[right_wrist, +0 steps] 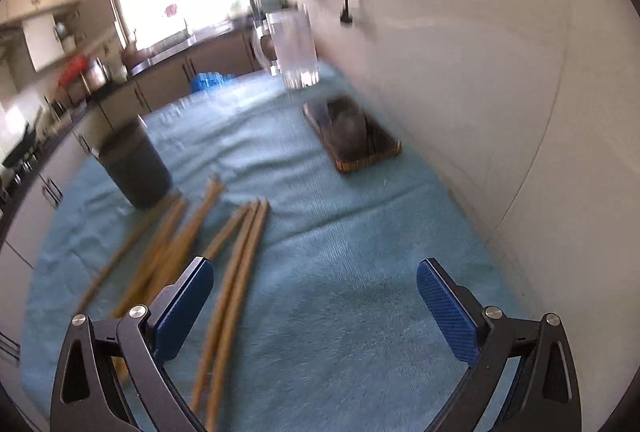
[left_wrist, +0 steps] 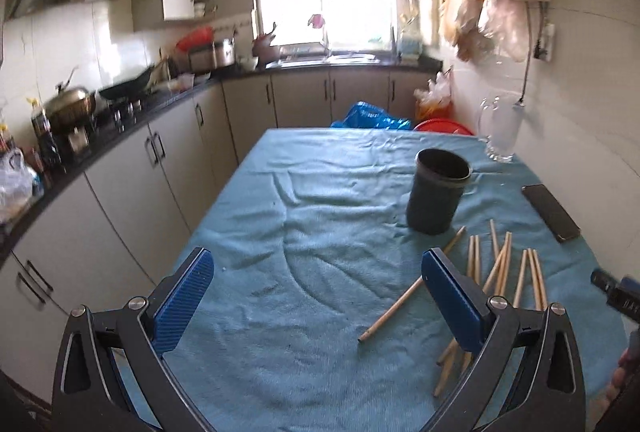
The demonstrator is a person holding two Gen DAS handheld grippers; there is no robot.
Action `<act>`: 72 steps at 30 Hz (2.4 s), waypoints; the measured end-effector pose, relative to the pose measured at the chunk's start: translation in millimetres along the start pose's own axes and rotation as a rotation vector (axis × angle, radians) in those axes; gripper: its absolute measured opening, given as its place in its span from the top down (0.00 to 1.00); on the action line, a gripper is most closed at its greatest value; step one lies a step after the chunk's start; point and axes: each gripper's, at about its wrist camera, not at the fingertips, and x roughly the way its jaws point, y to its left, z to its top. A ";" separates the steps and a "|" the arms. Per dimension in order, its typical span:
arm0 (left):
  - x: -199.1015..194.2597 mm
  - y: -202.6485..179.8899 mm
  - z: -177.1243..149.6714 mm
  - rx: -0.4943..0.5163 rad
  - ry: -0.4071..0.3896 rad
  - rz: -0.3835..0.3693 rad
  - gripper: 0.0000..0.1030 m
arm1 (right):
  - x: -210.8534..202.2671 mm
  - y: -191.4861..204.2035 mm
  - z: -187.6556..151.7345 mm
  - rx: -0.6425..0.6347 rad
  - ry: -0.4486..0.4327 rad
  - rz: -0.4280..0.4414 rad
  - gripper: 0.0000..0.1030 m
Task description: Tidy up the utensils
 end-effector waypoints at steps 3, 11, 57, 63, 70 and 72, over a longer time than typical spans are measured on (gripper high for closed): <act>-19.7 -2.1 -0.6 0.019 -0.034 -0.002 0.00 | -30.1 8.8 1.8 -0.006 -0.110 0.006 0.00; -48.3 -5.2 -2.4 0.042 -0.077 -0.022 0.00 | -98.6 31.0 0.6 -0.040 -0.402 0.043 0.00; 151.1 -93.3 -28.1 0.313 0.422 -0.346 0.46 | 55.1 26.4 -13.9 -0.063 0.222 0.132 0.39; 176.1 -102.4 -33.8 0.317 0.487 -0.344 0.65 | 70.4 32.8 -19.3 -0.088 0.266 0.122 0.52; 176.0 -84.8 -32.5 0.184 0.571 -0.353 0.89 | 74.2 30.8 -13.1 -0.087 0.287 0.101 0.86; 169.4 -76.1 -36.0 0.139 0.607 -0.371 0.90 | 72.7 26.5 -13.6 -0.075 0.302 0.105 0.86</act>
